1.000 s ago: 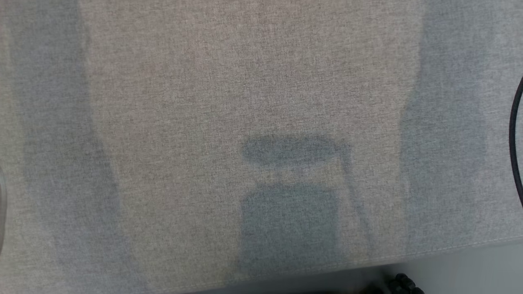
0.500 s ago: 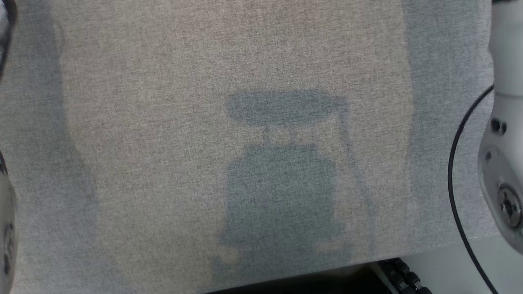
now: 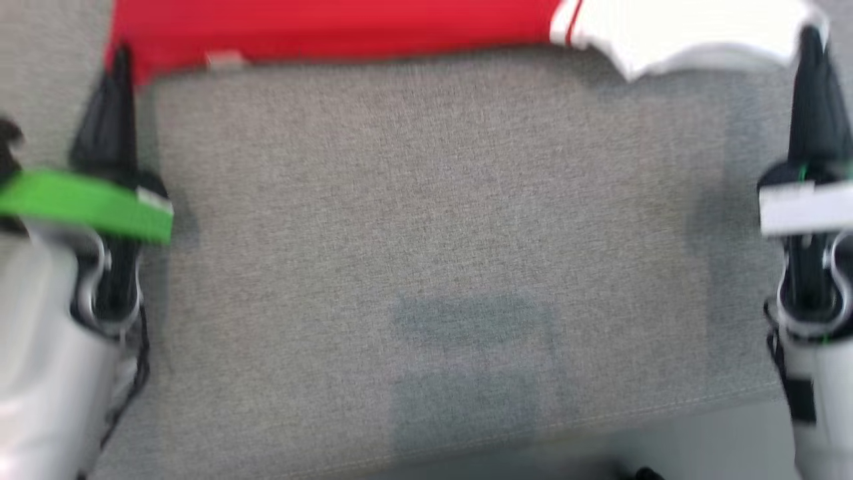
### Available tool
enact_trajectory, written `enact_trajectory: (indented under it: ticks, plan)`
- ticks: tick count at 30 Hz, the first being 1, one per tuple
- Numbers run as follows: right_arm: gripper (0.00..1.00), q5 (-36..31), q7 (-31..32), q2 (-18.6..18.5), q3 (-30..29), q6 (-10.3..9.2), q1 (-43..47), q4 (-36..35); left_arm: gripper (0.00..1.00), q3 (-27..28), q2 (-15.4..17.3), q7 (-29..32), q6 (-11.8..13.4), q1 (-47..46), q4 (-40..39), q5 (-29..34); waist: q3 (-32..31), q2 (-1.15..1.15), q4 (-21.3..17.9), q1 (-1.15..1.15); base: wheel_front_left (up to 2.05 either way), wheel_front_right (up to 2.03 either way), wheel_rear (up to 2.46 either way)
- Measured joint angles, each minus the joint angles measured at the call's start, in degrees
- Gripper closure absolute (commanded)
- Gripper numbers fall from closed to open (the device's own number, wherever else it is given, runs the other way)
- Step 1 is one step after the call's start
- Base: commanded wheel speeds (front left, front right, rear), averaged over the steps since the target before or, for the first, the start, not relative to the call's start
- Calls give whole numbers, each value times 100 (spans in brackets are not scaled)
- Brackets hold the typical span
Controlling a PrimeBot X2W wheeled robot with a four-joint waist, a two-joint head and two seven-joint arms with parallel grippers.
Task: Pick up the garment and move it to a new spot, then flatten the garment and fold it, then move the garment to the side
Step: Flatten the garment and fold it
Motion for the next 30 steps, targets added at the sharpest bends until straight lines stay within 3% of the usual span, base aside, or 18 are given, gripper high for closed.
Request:
enact_trajectory:
  ticks: [4, 9, 14, 18, 23, 30]
  plan:
    - [100, -289, 108, 222, -202, 3, 1013, -213, 100, 89, 77, 0, 59, 1152, -303, 15, -458, 0, 25, 0, 0, 0, 0]
    - [100, -575, 164, 413, -212, 3, 1979, -145, 100, 101, 66, -1, 519, 2635, -788, 412, -1030, 0, 27, 0, 0, 0, 0]
    - [100, -783, 55, 504, -204, 3, 2847, 76, 100, 146, -294, -1, 847, 3931, -1161, 595, -1538, 0, 16, 0, 0, 0, 0]
    - [100, -814, -65, 570, -245, 3, 3485, 213, 100, 313, -683, -1, 953, 4536, -1394, 573, -1861, 0, 20, 0, 0, 0, 0]
    - [100, -788, -147, 592, -402, 3, 4112, 224, 100, 408, -948, 0, 1112, 5311, -1764, 587, -2186, 0, 33, -1, 0, 0, 0]
    - [100, -746, -136, 594, -448, 3, 4009, 225, 100, 396, -981, 34, 1223, 5475, -1996, 598, -2285, 0, -43, 0, 0, 0, 0]
